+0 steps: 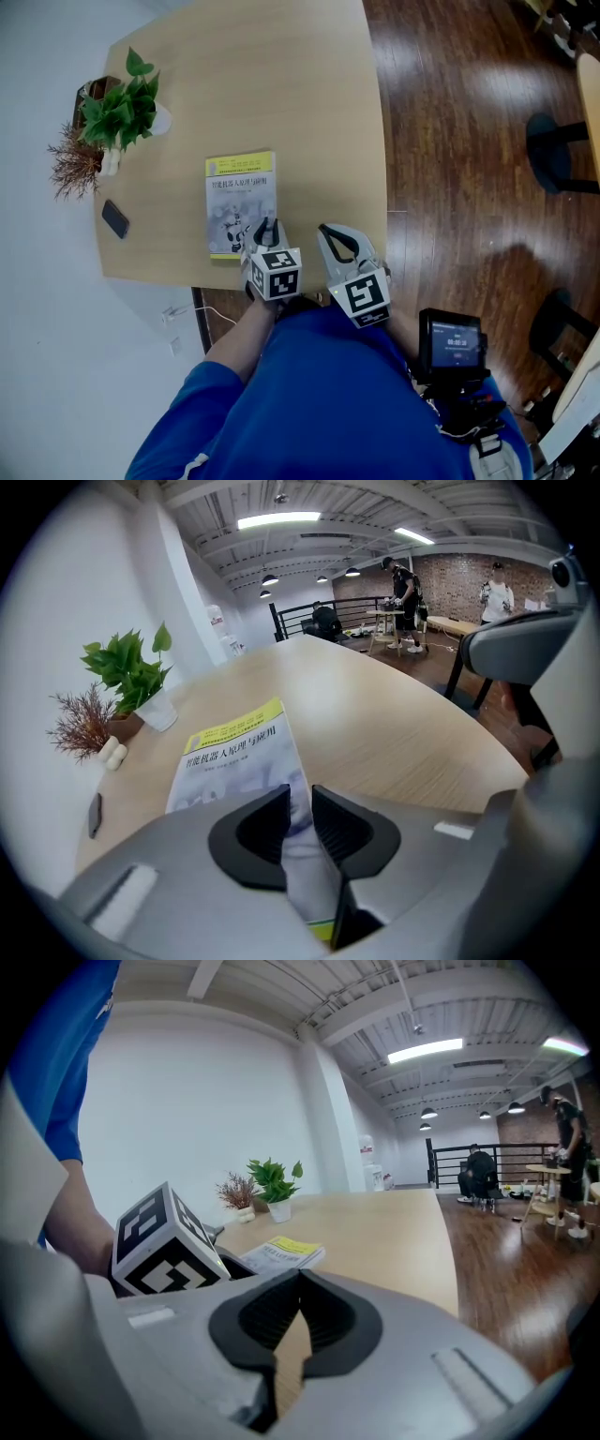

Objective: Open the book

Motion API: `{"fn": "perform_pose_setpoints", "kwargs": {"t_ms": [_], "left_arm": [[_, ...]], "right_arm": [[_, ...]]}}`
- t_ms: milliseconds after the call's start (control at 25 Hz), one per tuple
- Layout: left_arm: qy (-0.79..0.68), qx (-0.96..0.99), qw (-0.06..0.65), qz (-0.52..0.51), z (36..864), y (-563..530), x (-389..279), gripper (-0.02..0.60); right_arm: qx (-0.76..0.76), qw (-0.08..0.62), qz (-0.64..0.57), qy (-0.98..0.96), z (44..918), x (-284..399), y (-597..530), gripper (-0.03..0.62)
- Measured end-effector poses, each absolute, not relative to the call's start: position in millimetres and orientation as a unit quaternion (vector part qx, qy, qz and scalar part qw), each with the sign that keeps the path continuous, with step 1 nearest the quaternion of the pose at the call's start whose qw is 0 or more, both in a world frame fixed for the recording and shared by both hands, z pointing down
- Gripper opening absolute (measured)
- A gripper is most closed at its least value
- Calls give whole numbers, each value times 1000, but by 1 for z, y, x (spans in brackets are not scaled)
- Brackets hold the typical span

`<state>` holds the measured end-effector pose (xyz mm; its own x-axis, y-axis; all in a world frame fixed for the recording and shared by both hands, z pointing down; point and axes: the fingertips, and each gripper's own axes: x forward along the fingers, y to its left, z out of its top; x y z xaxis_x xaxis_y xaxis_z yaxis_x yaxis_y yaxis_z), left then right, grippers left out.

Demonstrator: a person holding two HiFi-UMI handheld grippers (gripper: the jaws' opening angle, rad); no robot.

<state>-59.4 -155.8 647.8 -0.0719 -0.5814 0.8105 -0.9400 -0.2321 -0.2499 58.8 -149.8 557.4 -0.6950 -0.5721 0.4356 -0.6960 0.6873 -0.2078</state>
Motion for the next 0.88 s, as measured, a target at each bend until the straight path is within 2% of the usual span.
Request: {"fn": "perform_pose_setpoints", "kwargs": {"t_ms": [280,880], "left_arm": [[-589,651,213,429,644,-157,-61,34],[-583,661,212,422,628,-157,-68,12]], "right_arm": [[342,167,188,-906,552,55,-151,2],[315,181,202,-909,566,46,-144,3]]}}
